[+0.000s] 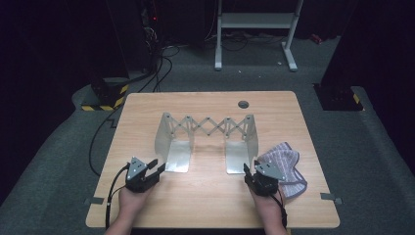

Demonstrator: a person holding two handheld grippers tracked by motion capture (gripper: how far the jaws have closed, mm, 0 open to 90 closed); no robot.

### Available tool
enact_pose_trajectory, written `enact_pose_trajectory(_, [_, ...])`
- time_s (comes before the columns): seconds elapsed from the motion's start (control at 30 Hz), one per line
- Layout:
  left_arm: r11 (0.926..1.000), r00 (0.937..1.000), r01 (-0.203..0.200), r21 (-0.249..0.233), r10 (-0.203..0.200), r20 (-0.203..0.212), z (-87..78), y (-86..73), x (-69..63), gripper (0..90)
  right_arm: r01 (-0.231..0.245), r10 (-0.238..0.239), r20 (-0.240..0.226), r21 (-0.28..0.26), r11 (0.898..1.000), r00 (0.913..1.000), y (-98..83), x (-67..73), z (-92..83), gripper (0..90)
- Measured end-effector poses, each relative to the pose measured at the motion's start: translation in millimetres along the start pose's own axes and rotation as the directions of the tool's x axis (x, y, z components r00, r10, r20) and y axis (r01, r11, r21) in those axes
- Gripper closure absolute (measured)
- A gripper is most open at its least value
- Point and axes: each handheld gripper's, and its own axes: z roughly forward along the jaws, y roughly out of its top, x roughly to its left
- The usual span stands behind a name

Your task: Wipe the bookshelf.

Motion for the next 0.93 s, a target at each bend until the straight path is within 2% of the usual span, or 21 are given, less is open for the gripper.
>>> enact_pose_trajectory(0.07, [0.9993, 0.9992, -0.031, 0.022, 0.031, 0.025, -2.8, -5.0, -7.0, 55.3, 0.001, -0.001, -0.008, 0.004, 1.000, 1.0000, -4.5, 4.4, -6.2, 57.8])
enact_pose_trajectory(0.17, [0.9991, 0.9967, -0.030, 0.029, 0.028, 0.076, -1.1, -6.9, -15.3, 51.5, 0.024, -0.024, -0.049, -0.002, 1.000, 0.9985, -7.9, 13.4, -9.1, 56.7])
enact_pose_trajectory(0.27, [0.9947, 0.9921, -0.084, 0.060, 0.078, 0.098, 7.8, -10.3, -26.9, 49.6, 0.069, -0.072, -0.104, -0.033, 0.997, 0.9919, -8.4, 24.0, -2.0, 53.6])
enact_pose_trajectory(0.33, [0.9899, 0.9875, -0.113, 0.085, 0.103, 0.119, 12.8, -10.6, -32.8, 49.6, 0.088, -0.089, -0.122, -0.018, 0.996, 0.9885, -8.0, 29.5, 5.8, 52.2])
enact_pose_trajectory(0.37, [0.9863, 0.9846, -0.137, 0.092, 0.126, 0.122, 14.7, -9.8, -36.0, 49.4, 0.090, -0.090, -0.133, -0.008, 0.996, 0.9870, -7.1, 31.7, 10.4, 51.2])
enact_pose_trajectory(0.4, [0.9857, 0.9836, -0.144, 0.087, 0.133, 0.122, 15.1, -9.5, -37.2, 49.0, 0.093, -0.093, -0.132, -0.002, 0.996, 0.9869, -6.0, 33.8, 14.7, 50.3])
enact_pose_trajectory(0.53, [0.9886, 0.9857, -0.128, 0.079, 0.117, 0.120, 14.6, -8.0, -36.7, 49.0, 0.093, -0.092, -0.124, 0.002, 0.996, 0.9880, -4.7, 34.1, 17.0, 49.9])
enact_pose_trajectory(0.67, [0.9900, 0.9873, -0.117, 0.078, 0.108, 0.116, 12.5, -7.6, -34.8, 49.1, 0.085, -0.085, -0.112, -0.006, 0.996, 0.9901, -5.2, 27.6, 13.9, 49.3])
enact_pose_trajectory(0.93, [0.9910, 0.9878, -0.112, 0.073, 0.103, 0.117, 13.4, -5.5, -36.2, 49.4, 0.069, -0.069, -0.100, -0.008, 0.998, 0.9926, -5.6, 20.6, 10.6, 49.3])
